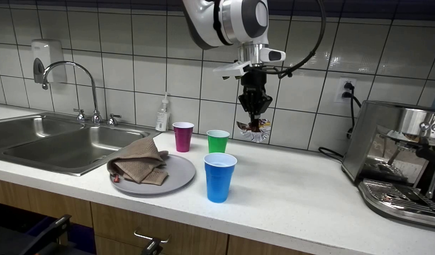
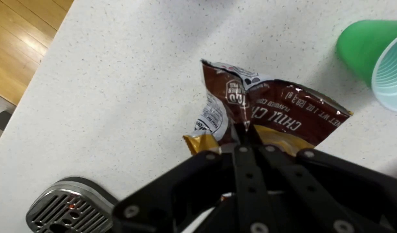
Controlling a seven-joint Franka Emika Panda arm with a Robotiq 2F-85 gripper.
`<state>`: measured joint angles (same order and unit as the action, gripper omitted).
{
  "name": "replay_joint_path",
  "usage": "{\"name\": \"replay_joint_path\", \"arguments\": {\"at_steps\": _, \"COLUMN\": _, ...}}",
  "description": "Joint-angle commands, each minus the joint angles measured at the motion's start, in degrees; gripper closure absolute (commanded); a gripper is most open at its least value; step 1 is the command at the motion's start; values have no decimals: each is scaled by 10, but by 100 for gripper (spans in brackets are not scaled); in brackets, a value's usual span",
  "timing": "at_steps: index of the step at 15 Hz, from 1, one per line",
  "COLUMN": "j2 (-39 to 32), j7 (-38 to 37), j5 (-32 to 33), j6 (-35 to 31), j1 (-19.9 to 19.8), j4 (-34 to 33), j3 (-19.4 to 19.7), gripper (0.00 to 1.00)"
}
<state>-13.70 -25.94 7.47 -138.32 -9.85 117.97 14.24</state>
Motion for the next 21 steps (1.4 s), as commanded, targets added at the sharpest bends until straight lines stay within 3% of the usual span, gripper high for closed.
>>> {"name": "replay_joint_path", "arguments": {"at_steps": 1, "j2": -66, "j7": 23, "j5": -25, "j6": 36, "j1": -16, "j4": -81, "j3": 10, "gripper": 100}}
{"name": "replay_joint_path", "arguments": {"at_steps": 21, "j2": -325, "j7": 33, "j5": -74, "j6": 177, "j1": -62, "j4": -375, "j3": 18, "gripper": 100}}
